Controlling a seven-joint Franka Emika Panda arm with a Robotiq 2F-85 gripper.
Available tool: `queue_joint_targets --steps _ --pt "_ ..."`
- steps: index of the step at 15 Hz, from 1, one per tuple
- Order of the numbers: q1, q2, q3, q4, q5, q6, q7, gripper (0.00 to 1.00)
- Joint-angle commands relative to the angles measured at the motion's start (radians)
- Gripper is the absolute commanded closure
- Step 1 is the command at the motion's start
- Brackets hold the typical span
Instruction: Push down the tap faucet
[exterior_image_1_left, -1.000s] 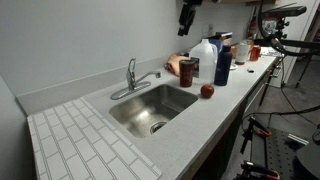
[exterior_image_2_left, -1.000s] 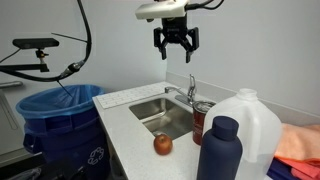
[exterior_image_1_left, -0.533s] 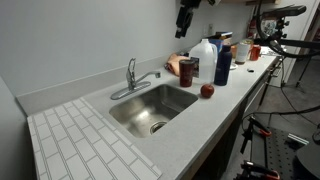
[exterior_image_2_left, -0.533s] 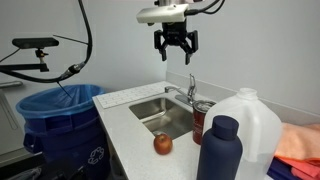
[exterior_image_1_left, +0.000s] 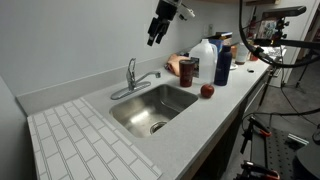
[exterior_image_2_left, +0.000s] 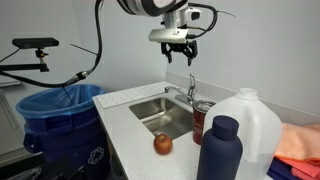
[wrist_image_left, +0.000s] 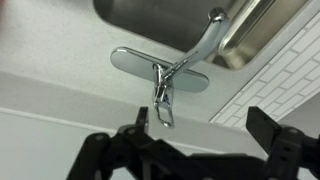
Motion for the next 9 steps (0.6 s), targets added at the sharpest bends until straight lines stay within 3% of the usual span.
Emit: queue_joint_targets --steps 1,2,9 --pt "-0.016 0.119 0.031 0.136 0.054 0.035 -0.031 0.00" --pt "-0.018 0.062 0.036 0.050 0.009 0.037 0.005 0.00" --pt "-0.024 0.133 0.044 0.127 0.014 0.063 0.009 0.00"
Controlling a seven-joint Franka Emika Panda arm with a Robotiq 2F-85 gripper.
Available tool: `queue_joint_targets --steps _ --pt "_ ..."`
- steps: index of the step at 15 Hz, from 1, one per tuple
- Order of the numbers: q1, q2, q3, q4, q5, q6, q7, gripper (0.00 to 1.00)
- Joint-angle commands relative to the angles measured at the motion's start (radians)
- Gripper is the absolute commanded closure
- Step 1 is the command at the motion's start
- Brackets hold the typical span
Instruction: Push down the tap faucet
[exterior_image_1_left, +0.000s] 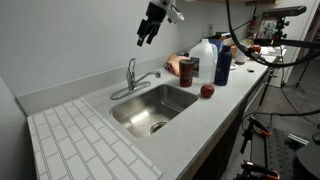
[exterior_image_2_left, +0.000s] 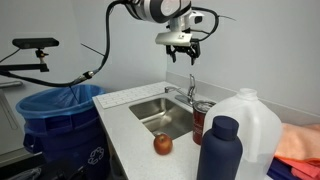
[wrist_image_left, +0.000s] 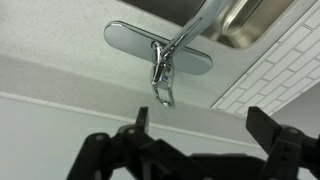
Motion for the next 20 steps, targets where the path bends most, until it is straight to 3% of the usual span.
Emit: queue_joint_targets --steps 1,7,12,13,17,20 --pt "-0.021 0.046 0.025 0.031 -0.006 0.029 0.009 0.00" --pt "-0.027 0.252 0.076 0.150 -0.013 0.215 0.012 0.00" --pt "-0.056 0.336 0.118 0.261 -0.055 0.366 0.011 0.00" --pt "-0.033 0.351 0.094 0.283 -0.018 0.354 -0.004 0.00" --pt "-0.074 0.385 0.141 0.332 -0.024 0.246 0.083 0.00" --pt "-0.070 0.393 0.132 0.347 -0.028 0.149 0.152 0.00"
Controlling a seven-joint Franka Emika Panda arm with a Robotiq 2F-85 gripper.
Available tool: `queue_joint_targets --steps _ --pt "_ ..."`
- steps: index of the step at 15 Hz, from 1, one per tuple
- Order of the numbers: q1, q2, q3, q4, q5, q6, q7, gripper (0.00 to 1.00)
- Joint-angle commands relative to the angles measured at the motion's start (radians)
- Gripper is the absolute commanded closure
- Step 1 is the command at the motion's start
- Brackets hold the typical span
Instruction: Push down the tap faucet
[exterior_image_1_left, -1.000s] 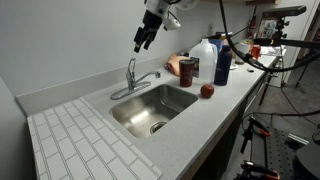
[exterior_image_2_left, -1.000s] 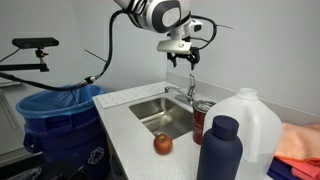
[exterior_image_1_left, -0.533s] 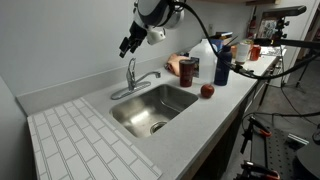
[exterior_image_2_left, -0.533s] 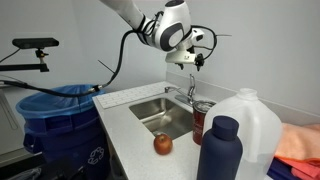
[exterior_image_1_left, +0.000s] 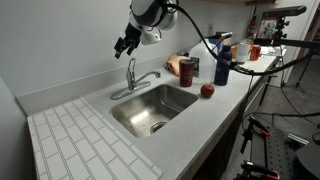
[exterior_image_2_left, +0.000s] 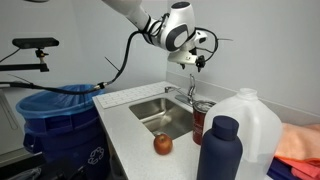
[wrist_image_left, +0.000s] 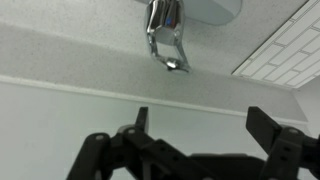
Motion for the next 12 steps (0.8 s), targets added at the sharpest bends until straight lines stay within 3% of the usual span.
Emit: queue_joint_targets --steps 1,7,12 --pt "-0.015 0.028 0.008 0.064 -0.006 -0.123 0.087 0.00" --pt "-0.037 0.025 0.055 0.081 0.064 -0.202 0.073 0.00" --pt "-0.015 0.007 0.017 0.080 0.033 -0.337 0.178 0.00"
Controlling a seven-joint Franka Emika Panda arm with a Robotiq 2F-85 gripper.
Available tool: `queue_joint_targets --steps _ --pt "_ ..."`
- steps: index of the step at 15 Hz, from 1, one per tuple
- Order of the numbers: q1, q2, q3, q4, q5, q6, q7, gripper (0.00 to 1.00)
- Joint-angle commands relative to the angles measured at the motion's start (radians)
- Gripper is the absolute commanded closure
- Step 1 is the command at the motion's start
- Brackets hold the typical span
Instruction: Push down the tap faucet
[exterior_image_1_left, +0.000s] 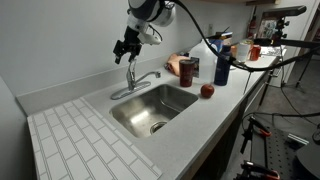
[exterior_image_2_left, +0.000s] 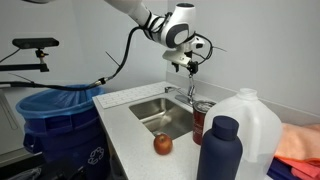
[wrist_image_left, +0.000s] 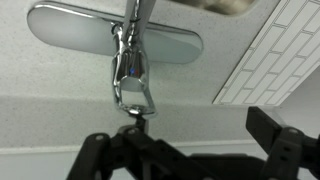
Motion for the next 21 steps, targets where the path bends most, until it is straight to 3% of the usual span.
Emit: queue_joint_targets --steps 1,7,11,18,21 --pt "-0.003 -0.009 -0.013 0.030 0.004 -0.137 0.067 0.00" --pt "-0.002 -0.049 -0.035 -0.007 0.007 -0.291 0.128 0.00" --pt "0.001 -0.062 -0.045 -0.027 0.002 -0.328 0.139 0.00" --pt "0.019 -0.083 -0.034 -0.062 -0.064 0.001 0.006 0.00" --pt "0.034 -0.115 -0.040 -0.101 -0.100 0.077 0.036 0.00"
